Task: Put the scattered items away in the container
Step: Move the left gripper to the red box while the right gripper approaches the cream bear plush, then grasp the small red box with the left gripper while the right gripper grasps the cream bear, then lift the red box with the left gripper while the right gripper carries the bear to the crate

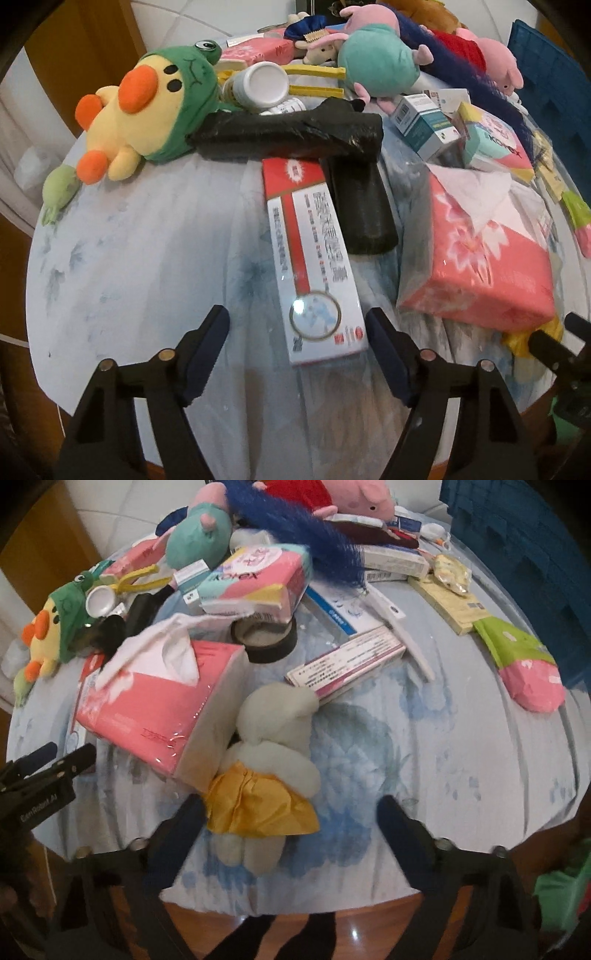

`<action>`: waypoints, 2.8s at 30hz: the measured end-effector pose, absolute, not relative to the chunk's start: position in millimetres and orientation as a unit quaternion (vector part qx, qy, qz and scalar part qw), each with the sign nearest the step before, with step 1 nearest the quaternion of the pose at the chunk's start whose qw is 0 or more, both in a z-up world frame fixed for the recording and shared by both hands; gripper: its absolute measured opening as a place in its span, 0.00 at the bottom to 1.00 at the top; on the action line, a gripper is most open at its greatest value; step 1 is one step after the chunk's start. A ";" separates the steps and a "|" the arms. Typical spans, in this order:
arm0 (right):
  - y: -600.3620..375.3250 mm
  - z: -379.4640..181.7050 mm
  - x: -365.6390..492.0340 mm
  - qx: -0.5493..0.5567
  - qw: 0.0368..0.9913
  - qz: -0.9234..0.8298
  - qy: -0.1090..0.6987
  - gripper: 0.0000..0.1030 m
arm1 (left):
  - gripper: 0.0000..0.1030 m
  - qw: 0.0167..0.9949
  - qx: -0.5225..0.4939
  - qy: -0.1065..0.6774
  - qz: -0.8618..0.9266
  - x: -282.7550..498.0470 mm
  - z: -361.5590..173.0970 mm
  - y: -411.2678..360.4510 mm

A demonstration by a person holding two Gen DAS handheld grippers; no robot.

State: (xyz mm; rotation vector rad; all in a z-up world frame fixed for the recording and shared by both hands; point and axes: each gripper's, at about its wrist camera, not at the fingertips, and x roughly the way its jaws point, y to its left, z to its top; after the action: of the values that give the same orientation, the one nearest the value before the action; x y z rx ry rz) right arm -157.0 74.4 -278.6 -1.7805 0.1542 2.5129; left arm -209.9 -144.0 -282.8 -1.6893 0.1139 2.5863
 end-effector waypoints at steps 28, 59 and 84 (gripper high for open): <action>64.6 -297.9 -162.8 -0.559 0.039 0.828 0.029 0.77 | 0.50 0.051 -0.541 0.019 0.839 -205.3 -286.1 -140.1; 64.7 -262.5 -153.3 -0.532 0.014 0.846 0.039 0.36 | 0.41 0.065 -0.491 0.024 0.868 -181.2 -234.0 -158.0; 91.1 -167.7 -179.0 -0.455 -0.013 0.889 0.051 0.36 | 0.39 0.075 -0.407 0.018 0.910 -214.2 -139.2 -113.8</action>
State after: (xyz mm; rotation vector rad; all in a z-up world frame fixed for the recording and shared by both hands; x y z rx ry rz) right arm -179.0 91.1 -167.7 -1.4407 0.1616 2.8174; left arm -214.2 -113.8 -139.2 -1.2211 0.0544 2.7297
